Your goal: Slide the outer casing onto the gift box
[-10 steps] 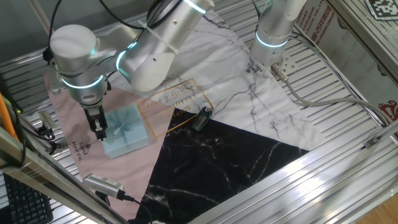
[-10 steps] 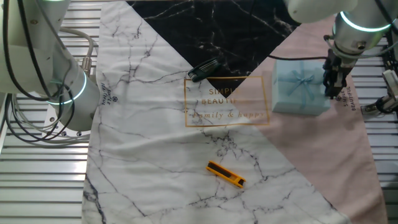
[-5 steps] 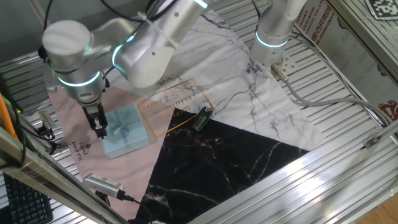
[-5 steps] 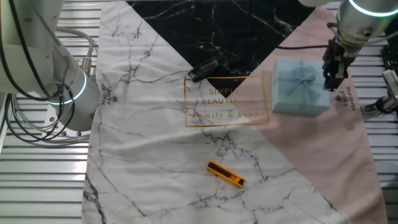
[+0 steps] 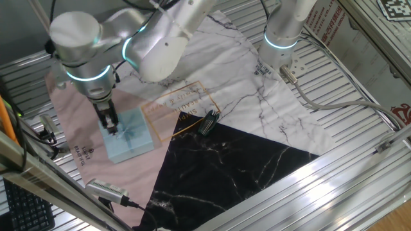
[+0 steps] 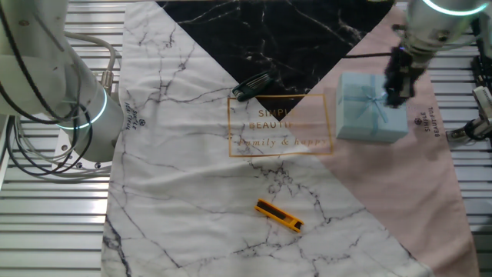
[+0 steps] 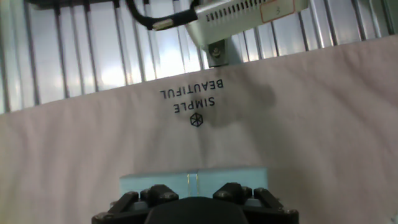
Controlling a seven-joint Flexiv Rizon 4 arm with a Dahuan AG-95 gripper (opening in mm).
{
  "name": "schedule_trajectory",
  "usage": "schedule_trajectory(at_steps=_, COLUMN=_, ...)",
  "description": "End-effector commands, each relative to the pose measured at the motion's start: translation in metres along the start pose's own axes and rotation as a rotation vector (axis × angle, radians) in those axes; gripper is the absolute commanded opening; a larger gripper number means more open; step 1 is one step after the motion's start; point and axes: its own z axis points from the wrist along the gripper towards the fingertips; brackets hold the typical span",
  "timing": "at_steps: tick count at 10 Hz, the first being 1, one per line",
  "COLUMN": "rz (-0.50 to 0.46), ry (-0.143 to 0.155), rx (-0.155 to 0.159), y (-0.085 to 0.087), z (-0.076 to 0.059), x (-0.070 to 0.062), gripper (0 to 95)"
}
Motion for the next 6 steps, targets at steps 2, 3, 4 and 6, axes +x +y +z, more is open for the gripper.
schedule_trajectory(at_steps=2, rz=-0.010, ry=0.001, rx=0.019, y=-0.004, z=-0.012, x=0.069, gripper=19.0)
schedule_trajectory(at_steps=3, rz=-0.002, ry=0.005, rx=0.021, y=-0.001, z=-0.015, x=0.088, gripper=0.0)
schedule_trajectory(at_steps=4, rz=0.002, ry=0.003, rx=0.024, y=0.003, z=-0.018, x=0.104, gripper=0.0)
schedule_trajectory(at_steps=6, rz=-0.005, ry=0.004, rx=0.025, y=0.011, z=-0.024, x=0.123, gripper=0.0)
